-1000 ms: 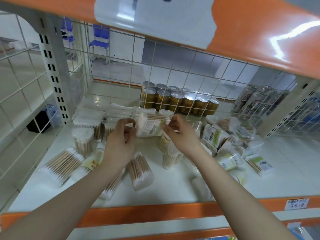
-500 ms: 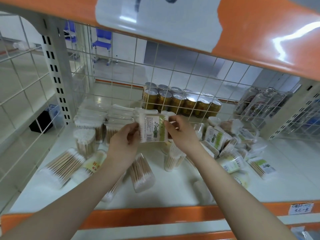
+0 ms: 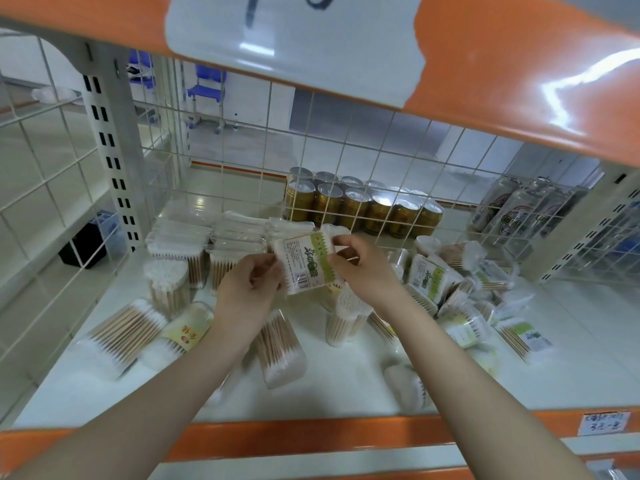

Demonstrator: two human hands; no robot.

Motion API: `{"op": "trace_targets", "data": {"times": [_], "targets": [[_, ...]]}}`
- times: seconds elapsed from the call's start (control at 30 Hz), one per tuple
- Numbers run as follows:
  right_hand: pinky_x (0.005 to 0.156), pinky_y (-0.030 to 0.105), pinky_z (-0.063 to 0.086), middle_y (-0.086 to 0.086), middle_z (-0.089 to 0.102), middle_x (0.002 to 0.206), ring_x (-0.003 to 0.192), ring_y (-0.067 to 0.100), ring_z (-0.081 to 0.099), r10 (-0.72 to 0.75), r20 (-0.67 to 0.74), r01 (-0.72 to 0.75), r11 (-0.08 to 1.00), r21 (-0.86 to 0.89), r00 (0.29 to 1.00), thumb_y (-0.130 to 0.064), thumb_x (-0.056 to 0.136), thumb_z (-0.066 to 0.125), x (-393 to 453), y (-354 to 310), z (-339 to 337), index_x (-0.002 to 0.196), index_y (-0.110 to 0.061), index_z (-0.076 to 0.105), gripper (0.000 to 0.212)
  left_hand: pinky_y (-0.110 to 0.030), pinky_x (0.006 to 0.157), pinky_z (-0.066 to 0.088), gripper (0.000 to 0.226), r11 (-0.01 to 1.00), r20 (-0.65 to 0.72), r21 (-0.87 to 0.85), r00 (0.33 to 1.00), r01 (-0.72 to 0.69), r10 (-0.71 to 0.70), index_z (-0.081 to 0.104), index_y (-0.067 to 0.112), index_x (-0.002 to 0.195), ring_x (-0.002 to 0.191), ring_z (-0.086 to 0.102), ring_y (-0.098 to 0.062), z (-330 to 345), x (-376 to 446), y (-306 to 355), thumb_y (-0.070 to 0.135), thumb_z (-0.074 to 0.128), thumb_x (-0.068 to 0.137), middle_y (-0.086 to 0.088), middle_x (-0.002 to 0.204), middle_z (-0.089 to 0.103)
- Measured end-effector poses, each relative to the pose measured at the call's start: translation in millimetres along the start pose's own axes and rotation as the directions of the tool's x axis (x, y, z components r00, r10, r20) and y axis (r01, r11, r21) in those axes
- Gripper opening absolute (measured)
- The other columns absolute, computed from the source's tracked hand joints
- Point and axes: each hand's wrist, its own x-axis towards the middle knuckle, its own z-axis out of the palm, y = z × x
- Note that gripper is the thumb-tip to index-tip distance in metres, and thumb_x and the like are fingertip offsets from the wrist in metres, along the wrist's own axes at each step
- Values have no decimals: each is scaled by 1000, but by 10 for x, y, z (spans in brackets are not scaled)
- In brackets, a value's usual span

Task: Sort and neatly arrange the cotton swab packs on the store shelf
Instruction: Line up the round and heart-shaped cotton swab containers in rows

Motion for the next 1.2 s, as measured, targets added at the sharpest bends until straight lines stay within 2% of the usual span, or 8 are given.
{"op": "trace_targets", "data": {"times": [0.13, 0.23, 0.4, 0.57, 0.83, 0.9, 1.03, 1.2], "targets": [[58, 10, 42, -7, 61, 102, 80, -3, 54, -36, -4, 36, 999, -14, 999, -23, 93, 53, 17, 7, -14, 123, -20, 53, 30, -28, 76, 51, 33, 996, 12, -57, 998, 68, -67, 48, 19, 117, 85, 64, -15, -5, 14, -8, 18, 62, 87, 3, 90, 64], [54, 5, 41, -7, 60, 105, 81, -2, 53, -61, 3, 61, 997, -41, 998, -22, 93, 53, 33, -6, -30, 123, -20, 54, 29, -10, 63, 42, 50, 999, 37, -20, 998, 49, -48, 42, 19, 130, 79, 57, 2, -23, 16, -15, 15, 64, 85, 11, 88, 59], [67, 10, 42, -4, 62, 105, 89, 5, 55, -93, -11, 93, 995, -35, 996, -20, 92, 56, 64, -19, -36, 115, -17, 58, 24, 1, 56, 39, 42, 998, 59, 68, 998, -11, 6, 51, 13, 125, 73, 52, 7, -23, 7, -35, 9, 63, 85, 17, 83, 54], [67, 7, 41, -13, 58, 96, 79, -6, 52, -133, 18, 133, 990, -54, 991, -16, 91, 56, 119, -16, -46, 111, -17, 62, 20, -2, 62, 39, 36, 981, 100, 166, 991, -104, 89, 55, 13, 120, 76, 50, 10, -25, -18, -83, 13, 63, 85, 24, 83, 52], [77, 16, 45, -12, 62, 99, 90, 5, 58, -169, 74, 174, 983, -57, 983, -15, 90, 58, 210, -8, -52, 110, -17, 67, 22, -5, 65, 36, 42, 955, 111, 265, 988, -131, 105, 55, 16, 117, 77, 51, 3, -53, -33, -153, 21, 71, 78, 19, 84, 54], [79, 17, 46, -12, 63, 100, 86, 0, 57, -181, 95, 186, 981, -53, 979, -15, 90, 58, 225, -17, -53, 110, -16, 67, 22, -12, 66, 39, 43, 943, 109, 303, 988, -138, 110, 54, 17, 116, 77, 52, -1, -59, -42, -169, 25, 72, 78, 18, 84, 54], [73, 7, 44, -15, 59, 98, 81, -10, 52, -216, 139, 226, 972, -58, 966, -14, 91, 57, 249, -37, -46, 114, -14, 65, 25, -27, 78, 46, 48, 902, 133, 404, 986, -151, 106, 52, 16, 117, 90, 58, -12, -66, -32, -193, 38, 69, 78, 7, 99, 62], [79, 14, 49, -15, 59, 96, 87, -4, 55, -195, 128, 198, 980, -14, 972, -11, 90, 57, 270, -64, -44, 112, -15, 65, 24, -34, 80, 49, 47, 867, 113, 477, 988, -143, 101, 52, 18, 110, 94, 61, -16, -75, 5, -244, 47, 67, 76, 5, 104, 65]]}}
